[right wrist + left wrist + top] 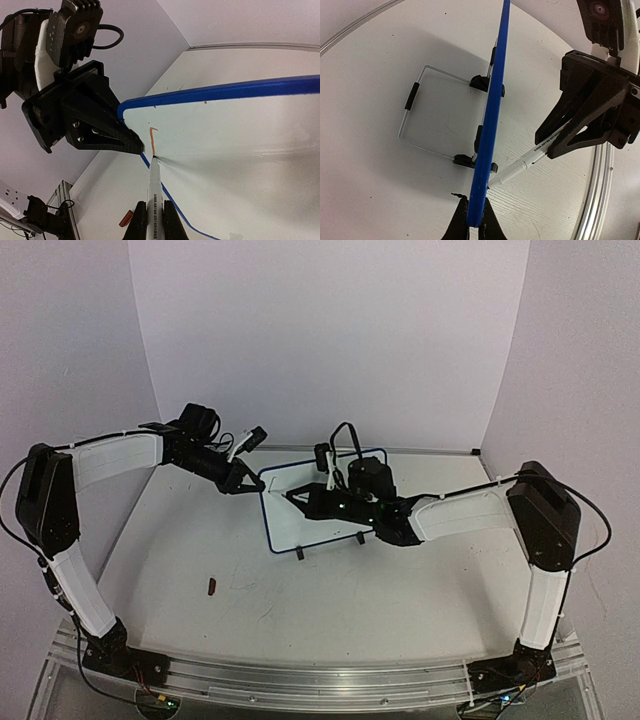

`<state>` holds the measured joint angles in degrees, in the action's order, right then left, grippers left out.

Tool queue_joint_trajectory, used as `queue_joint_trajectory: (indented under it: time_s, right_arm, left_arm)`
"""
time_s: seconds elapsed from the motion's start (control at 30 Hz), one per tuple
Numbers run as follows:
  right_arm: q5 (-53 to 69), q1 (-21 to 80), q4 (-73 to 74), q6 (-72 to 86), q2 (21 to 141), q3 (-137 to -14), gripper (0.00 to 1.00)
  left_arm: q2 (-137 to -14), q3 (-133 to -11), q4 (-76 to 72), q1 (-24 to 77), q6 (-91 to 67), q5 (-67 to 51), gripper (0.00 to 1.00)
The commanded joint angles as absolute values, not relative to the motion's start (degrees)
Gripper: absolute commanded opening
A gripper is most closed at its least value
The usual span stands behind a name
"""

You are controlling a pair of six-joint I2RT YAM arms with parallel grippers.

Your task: Write a sentence on the whiteboard

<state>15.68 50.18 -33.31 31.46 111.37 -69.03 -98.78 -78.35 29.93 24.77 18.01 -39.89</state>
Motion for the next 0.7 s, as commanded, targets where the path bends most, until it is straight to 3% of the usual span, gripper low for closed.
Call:
queue_joint_trajectory:
  time_s: [0.0,0.67]
  right_arm:
    - [12.0,49.7,-32.0,31.4,111.9,-68.9,0.0]
    - [8.5,49.8,-28.8,30.4,110.1,-68.9,0.0]
  left_arm:
    - [-99.9,-78.4,31.1,25.4,19.2,-36.9,0.0]
    - [-100.2,-78.6,31.3,25.7,19.4,-36.5,0.0]
